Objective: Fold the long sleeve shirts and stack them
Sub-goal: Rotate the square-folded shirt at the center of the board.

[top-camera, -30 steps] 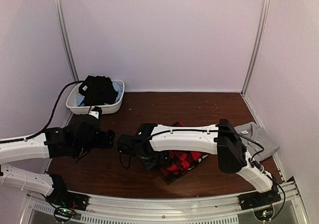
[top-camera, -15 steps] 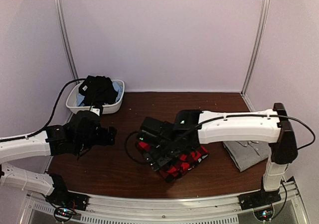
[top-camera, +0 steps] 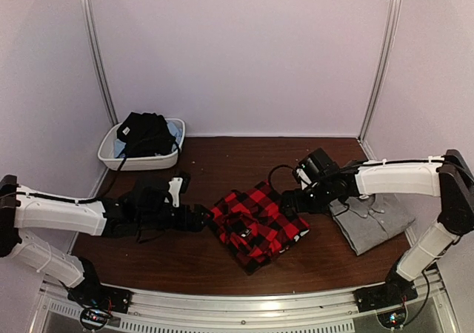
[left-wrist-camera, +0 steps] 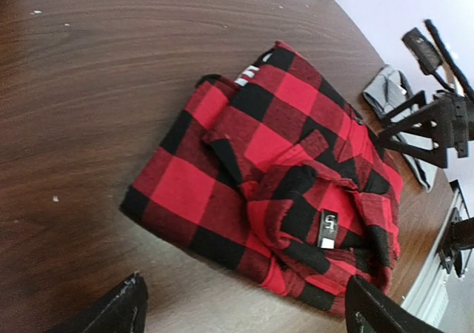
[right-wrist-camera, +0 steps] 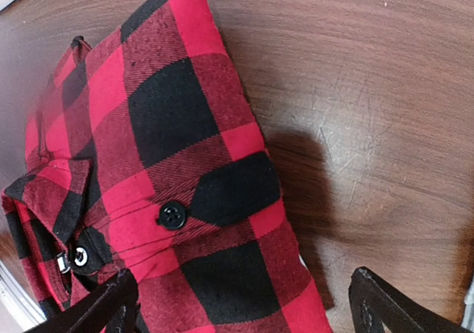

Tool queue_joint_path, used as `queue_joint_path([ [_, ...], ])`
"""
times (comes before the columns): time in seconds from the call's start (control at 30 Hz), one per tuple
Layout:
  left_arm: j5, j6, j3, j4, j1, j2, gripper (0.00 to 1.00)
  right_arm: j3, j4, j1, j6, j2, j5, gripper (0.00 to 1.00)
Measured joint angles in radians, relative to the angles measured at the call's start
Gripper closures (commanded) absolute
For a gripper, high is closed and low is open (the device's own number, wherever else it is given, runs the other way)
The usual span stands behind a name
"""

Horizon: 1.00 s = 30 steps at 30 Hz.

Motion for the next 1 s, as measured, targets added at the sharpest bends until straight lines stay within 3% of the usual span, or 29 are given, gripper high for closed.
queue_joint_path([
  [0.4, 0.153, -0.114, 0.0, 0.177, -0.009, 0.163, 0.09, -0.237, 0.309, -0.015, 0.027, -0.001, -0.203, 0.05],
  [0.63, 0.109, -0.158, 0.0, 0.123, -0.009, 0.159, 0.11, -0.285, 0.394, 0.254, 0.145, -0.029, -0.2, 0.04],
  [0.8, 0.016, -0.171, -0.018, -0.011, 0.019, 0.075, 0.09, -0.19, 0.387, 0.478, 0.205, 0.03, -0.178, 0.02],
  [0.9, -0.052, -0.171, -0.045, -0.097, 0.049, -0.024, 0.06, -0.109, 0.357, 0.533, 0.206, 0.062, -0.153, 0.01],
  [1.0, -0.106, -0.169, -0.056, -0.159, 0.055, -0.093, 0.05, -0.078, 0.307, 0.51, 0.187, 0.052, -0.113, 0.0],
])
